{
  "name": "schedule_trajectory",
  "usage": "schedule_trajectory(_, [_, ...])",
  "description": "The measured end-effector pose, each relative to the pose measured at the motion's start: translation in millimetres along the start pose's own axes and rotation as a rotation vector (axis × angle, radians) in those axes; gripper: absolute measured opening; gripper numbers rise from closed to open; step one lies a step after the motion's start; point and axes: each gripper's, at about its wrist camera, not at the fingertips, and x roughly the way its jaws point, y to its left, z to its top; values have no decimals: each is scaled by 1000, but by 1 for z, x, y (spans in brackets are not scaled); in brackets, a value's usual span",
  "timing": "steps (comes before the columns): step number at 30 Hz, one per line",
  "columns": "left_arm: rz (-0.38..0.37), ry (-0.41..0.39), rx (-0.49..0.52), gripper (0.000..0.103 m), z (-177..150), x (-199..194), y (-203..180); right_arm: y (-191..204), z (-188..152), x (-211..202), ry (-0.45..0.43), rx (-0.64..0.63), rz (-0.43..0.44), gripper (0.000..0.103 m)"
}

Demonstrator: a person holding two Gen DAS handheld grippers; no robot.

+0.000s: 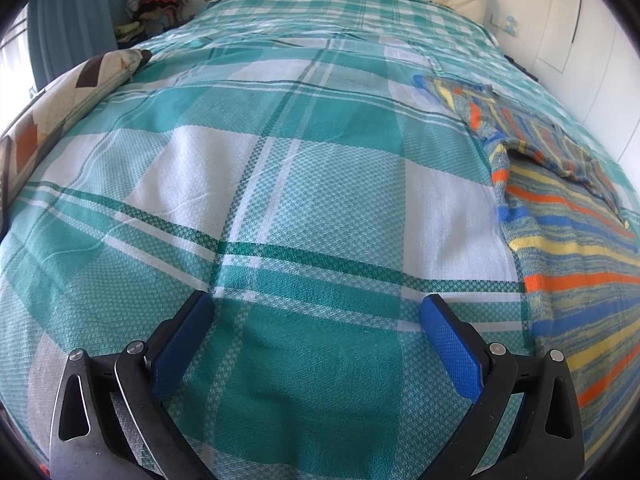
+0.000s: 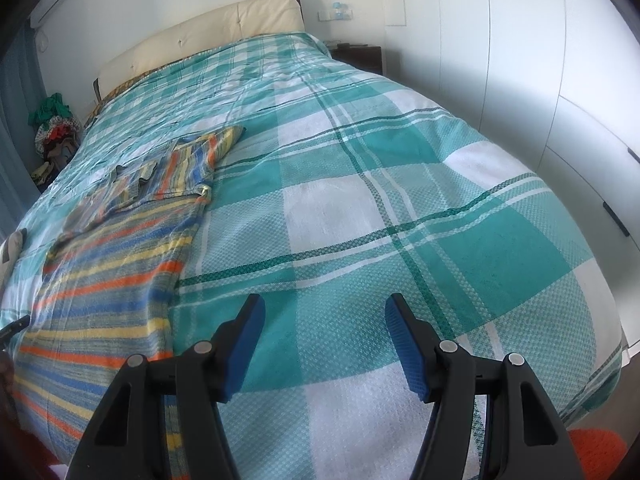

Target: Fold small clothes

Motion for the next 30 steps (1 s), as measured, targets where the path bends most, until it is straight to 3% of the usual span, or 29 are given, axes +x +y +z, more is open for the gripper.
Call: schedule_trajectory(30, [2, 0, -1, 102, 0, 0, 0, -1, -3, -1, 2, 7, 0, 63])
